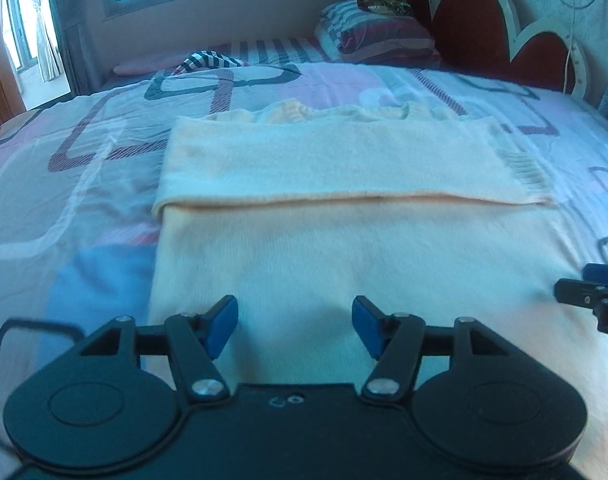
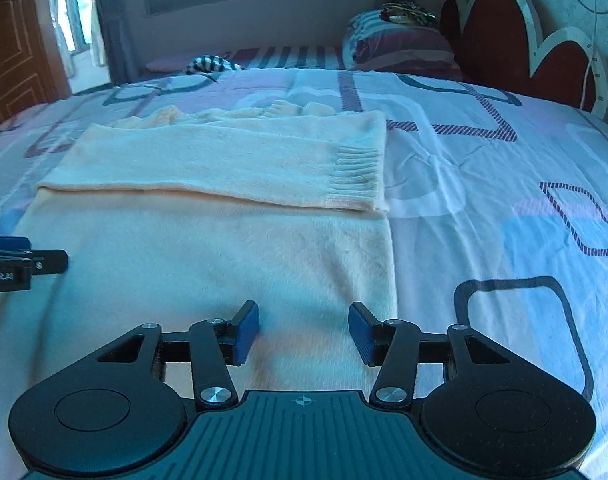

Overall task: Fold small clothes
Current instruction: 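Move both grippers to the sweater hem and close on it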

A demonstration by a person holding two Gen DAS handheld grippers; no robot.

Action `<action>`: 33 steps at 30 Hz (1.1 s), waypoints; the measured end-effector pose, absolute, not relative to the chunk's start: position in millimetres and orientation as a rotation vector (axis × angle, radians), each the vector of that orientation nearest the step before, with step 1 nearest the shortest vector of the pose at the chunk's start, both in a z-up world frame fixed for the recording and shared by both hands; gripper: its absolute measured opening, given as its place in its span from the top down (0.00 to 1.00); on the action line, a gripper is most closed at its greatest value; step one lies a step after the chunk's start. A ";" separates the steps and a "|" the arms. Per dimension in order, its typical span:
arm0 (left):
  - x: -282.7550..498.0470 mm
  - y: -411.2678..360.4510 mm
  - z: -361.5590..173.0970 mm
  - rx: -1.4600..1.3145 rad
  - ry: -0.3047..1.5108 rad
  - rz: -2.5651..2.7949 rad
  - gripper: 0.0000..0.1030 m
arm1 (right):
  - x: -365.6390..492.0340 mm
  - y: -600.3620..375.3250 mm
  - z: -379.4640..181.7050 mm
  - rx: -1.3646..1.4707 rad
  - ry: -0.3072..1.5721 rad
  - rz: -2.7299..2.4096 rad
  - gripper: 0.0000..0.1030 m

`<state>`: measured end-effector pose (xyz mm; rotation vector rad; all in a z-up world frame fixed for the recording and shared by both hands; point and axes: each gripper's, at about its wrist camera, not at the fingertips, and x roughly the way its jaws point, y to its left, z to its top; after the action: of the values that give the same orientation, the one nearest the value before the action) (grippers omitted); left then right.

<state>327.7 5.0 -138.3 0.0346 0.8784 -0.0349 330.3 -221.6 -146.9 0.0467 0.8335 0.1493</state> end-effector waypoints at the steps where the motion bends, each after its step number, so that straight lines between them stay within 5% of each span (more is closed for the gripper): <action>1: 319.3 3.1 -135.5 0.029 0.878 -0.039 0.41 | 323.8 -221.4 -142.9 0.058 0.823 0.180 0.51; 13: 221.9 -16.8 -145.8 0.085 0.933 -0.043 0.40 | 237.3 -163.7 -145.8 -0.064 0.851 0.501 0.51; 25: 145.8 40.7 -141.9 0.053 0.948 0.017 0.26 | 167.7 -208.3 -149.4 -0.098 0.873 0.245 0.51; 33: 113.2 67.0 -129.5 -0.036 0.970 0.011 0.34 | 137.8 -217.3 -128.6 -0.045 0.854 0.118 0.51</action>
<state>113.2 67.0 -129.5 -0.0358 0.9696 0.0109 137.8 -217.3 -128.6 -0.0451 0.8539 0.1175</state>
